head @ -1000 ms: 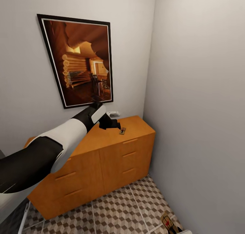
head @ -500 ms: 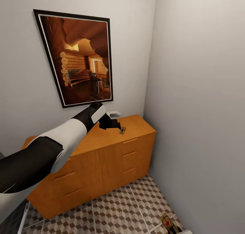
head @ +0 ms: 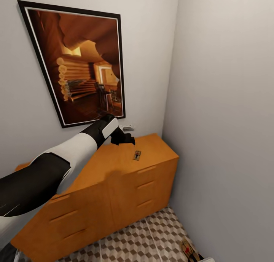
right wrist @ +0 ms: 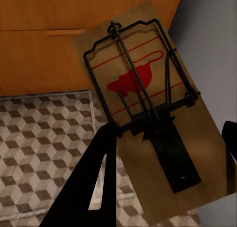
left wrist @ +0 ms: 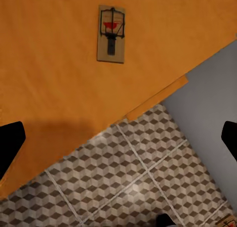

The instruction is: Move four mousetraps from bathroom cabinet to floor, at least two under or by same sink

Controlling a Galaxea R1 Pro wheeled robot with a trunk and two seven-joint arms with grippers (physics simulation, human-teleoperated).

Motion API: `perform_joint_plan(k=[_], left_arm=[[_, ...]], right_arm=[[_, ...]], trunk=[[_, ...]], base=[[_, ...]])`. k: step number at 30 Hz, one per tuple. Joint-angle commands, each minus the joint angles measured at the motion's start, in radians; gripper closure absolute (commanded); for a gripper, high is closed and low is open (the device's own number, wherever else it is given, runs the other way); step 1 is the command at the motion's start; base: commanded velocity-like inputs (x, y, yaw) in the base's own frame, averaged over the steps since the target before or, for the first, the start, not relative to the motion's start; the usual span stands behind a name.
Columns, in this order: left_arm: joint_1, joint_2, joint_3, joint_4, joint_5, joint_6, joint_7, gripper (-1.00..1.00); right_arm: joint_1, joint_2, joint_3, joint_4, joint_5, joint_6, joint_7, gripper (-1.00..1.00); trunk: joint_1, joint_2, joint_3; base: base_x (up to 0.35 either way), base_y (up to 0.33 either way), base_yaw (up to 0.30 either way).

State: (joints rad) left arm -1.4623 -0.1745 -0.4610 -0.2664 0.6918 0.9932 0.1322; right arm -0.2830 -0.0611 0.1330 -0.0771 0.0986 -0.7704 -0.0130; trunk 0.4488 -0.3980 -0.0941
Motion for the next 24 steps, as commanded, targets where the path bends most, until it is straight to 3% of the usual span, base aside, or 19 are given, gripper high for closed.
perform_joint_plan(k=[1,12,24], left_arm=[[-0.001,0.000,-0.004,-0.001,0.011,0.002,0.009,-1.00],[-0.001,0.000,-0.004,-0.001,0.011,0.002,0.009,-1.00],[0.010,0.000,-0.004,-0.001,0.011,0.002,0.009,-1.00]], right_arm=[[-0.001,0.000,-0.001,0.000,0.006,-0.003,-0.001,1.00],[-0.001,0.000,-0.001,0.000,0.002,-0.003,-0.002,1.00],[0.001,-0.002,-0.006,0.010,-0.005,-0.003,-0.004,1.00]], trunk=[[0.001,-0.002,-0.002],[0.001,-0.002,-0.012],[0.001,-0.002,-0.031]], base=[[0.348,0.000,0.000],[0.308,0.000,0.000],[0.023,0.000,0.000]])
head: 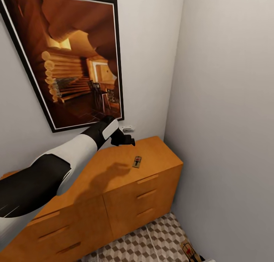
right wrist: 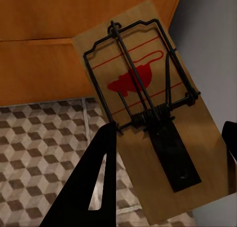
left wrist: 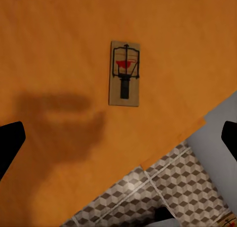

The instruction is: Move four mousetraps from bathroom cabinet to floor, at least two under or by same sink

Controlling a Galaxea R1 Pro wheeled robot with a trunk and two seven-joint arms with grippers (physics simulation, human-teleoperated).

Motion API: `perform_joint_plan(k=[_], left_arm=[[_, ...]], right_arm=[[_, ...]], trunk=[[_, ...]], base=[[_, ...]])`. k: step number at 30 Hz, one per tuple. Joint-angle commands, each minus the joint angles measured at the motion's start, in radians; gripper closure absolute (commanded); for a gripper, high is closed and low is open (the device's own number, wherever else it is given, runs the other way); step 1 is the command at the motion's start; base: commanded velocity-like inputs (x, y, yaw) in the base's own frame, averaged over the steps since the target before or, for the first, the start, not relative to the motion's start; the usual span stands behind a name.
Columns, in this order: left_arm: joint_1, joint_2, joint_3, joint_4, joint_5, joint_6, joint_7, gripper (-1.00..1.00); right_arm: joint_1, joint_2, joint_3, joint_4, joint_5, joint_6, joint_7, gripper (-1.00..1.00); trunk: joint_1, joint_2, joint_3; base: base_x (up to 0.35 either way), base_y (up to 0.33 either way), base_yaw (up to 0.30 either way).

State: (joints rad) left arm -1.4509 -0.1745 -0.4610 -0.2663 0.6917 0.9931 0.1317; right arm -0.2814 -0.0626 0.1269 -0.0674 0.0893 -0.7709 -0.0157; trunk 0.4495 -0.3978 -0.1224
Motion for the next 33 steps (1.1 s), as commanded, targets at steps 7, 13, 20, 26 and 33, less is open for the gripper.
perform_joint_plan(k=[7,13,20,26,33], left_arm=[[0.008,0.000,-0.004,0.001,0.010,0.002,0.009,-1.00],[0.011,0.000,-0.004,0.001,0.009,0.002,0.010,-1.00],[0.013,0.000,-0.004,0.001,0.010,0.002,0.010,-1.00],[0.013,0.000,-0.004,0.000,0.009,0.002,0.010,-1.00],[0.014,0.000,-0.004,0.000,0.009,0.002,0.011,-1.00]], right_arm=[[0.000,0.000,0.000,0.001,0.004,-0.010,-0.001,1.00],[0.001,0.000,0.000,0.001,0.004,-0.011,-0.001,1.00],[0.001,0.000,0.000,0.001,0.005,-0.011,-0.001,1.00],[0.001,0.000,0.000,0.001,0.005,-0.011,-0.001,1.00],[0.001,0.000,0.000,0.001,0.006,-0.011,-0.001,1.00]], trunk=[[0.001,-0.002,-0.012],[0.001,-0.002,-0.021],[0.001,-0.002,-0.031],[0.001,-0.002,-0.040],[0.001,-0.002,-0.051]], base=[[0.000,0.000,0.000],[0.005,0.000,0.000],[0.018,0.000,0.000],[0.001,0.000,0.000],[0.000,0.000,0.000]])
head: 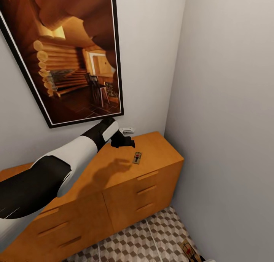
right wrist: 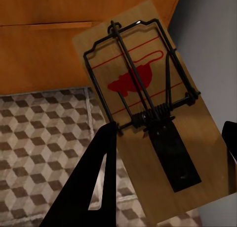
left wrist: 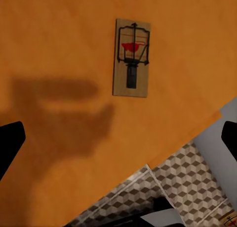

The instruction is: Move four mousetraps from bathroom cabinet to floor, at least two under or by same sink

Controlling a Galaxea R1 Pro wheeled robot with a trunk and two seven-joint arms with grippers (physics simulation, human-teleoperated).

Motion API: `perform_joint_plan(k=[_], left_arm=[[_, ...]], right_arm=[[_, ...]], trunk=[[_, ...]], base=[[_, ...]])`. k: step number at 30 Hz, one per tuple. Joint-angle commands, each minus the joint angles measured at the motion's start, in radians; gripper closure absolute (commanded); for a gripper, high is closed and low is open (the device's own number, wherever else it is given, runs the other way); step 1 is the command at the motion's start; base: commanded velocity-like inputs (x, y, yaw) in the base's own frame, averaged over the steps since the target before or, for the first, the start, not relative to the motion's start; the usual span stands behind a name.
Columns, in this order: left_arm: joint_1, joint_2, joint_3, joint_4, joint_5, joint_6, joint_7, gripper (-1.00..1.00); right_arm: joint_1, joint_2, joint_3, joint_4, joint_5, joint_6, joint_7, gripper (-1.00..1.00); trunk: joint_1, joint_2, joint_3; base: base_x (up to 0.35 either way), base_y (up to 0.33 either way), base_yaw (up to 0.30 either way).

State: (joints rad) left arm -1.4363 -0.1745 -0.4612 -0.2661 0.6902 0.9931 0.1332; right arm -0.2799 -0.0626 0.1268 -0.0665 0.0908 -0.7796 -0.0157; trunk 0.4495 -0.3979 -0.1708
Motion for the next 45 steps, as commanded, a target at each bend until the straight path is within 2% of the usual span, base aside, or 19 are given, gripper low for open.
perform_joint_plan(k=[1,10,18,33,38,41,45], left_arm=[[-0.001,0.000,-0.004,-0.001,0.011,0.002,0.009,-1.00],[0.001,0.000,-0.006,0.000,0.011,0.002,0.009,-1.00],[0.011,0.000,-0.046,0.000,0.011,0.001,0.010,-1.00],[0.013,0.000,-0.052,0.001,0.009,0.000,0.016,-1.00],[0.013,0.000,-0.055,0.002,-0.039,-0.001,0.036,-1.00],[0.013,0.000,-0.058,0.002,-0.070,-0.001,0.077,-1.00],[0.013,0.000,-0.059,0.002,-0.080,-0.001,0.153,-1.00]], right_arm=[[-0.001,0.000,0.001,0.000,0.004,-0.003,-0.001,1.00],[-0.001,0.000,0.001,0.000,0.004,-0.003,-0.001,1.00],[0.011,0.001,0.001,0.000,0.006,-0.003,-0.001,1.00],[0.011,0.001,0.001,0.000,0.006,-0.003,-0.001,1.00],[0.011,0.001,0.001,0.000,0.006,-0.003,-0.001,1.00],[0.011,0.001,0.002,0.000,0.006,-0.003,-0.001,1.00],[0.011,0.001,0.002,0.000,0.006,-0.003,-0.001,1.00]], trunk=[[0.001,-0.002,-0.004],[0.001,-0.002,-0.017],[0.001,-0.002,-0.028],[0.001,-0.002,-0.032],[0.001,-0.002,-0.032],[0.001,-0.002,-0.032],[0.001,-0.002,-0.032]], base=[[0.000,0.000,0.000],[0.037,-0.013,0.000],[0.230,-0.179,0.000],[0.028,-0.037,0.000],[0.000,0.000,0.000],[0.000,0.000,0.000],[0.000,0.000,0.000]])
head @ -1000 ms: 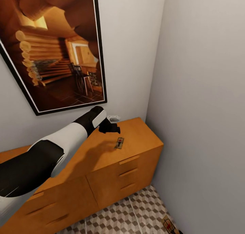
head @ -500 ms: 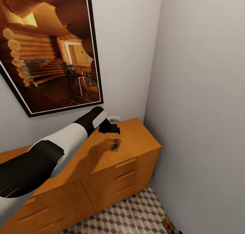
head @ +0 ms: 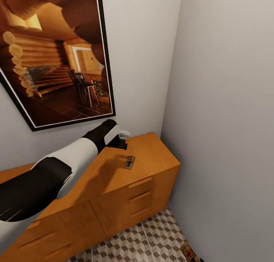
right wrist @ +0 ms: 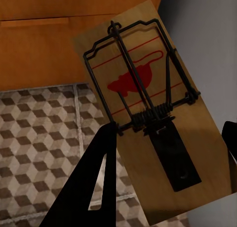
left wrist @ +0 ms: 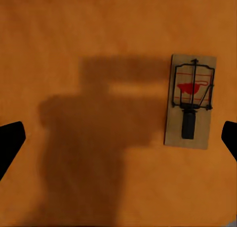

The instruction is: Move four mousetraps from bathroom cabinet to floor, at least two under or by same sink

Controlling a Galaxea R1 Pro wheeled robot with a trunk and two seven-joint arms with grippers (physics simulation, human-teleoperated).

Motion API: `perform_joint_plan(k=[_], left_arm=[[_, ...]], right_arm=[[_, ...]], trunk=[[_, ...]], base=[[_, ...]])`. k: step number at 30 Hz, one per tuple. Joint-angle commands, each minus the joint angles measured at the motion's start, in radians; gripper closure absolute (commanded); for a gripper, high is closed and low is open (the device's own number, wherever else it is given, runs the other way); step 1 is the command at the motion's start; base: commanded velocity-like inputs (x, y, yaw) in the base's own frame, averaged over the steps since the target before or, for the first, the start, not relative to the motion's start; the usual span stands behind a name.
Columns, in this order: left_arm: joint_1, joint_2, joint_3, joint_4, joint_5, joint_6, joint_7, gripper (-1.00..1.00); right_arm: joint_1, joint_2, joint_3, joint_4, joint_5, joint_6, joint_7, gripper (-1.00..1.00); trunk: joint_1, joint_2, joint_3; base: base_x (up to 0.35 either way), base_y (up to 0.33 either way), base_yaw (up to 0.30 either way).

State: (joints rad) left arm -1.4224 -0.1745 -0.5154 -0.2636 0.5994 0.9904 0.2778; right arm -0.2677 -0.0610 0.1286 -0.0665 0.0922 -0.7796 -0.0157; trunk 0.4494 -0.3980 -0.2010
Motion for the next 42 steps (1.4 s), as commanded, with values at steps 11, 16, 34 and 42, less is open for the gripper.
perform_joint_plan(k=[11,16,34,42], left_arm=[[-0.001,0.000,-0.005,-0.006,0.011,0.002,0.052,-1.00],[-0.001,0.000,-0.005,-0.006,0.011,0.002,0.052,-1.00],[0.031,0.000,-0.005,-0.006,0.011,0.002,0.049,-1.00],[0.047,0.000,-0.005,-0.007,0.011,0.002,0.048,-1.00]], right_arm=[[-0.001,0.000,0.000,0.000,0.006,-0.003,-0.001,1.00],[-0.001,0.000,0.000,0.000,0.006,-0.003,-0.001,1.00],[-0.001,0.000,0.000,0.000,0.006,-0.003,-0.001,1.00],[-0.001,0.000,0.000,0.000,0.006,-0.003,-0.001,1.00]], trunk=[[0.001,-0.002,-0.002],[0.001,-0.002,-0.002],[0.001,-0.002,-0.002],[0.001,-0.002,-0.002]], base=[[0.000,0.000,0.000],[0.000,-0.088,0.000],[0.000,-0.119,0.000],[0.000,0.000,0.000]])
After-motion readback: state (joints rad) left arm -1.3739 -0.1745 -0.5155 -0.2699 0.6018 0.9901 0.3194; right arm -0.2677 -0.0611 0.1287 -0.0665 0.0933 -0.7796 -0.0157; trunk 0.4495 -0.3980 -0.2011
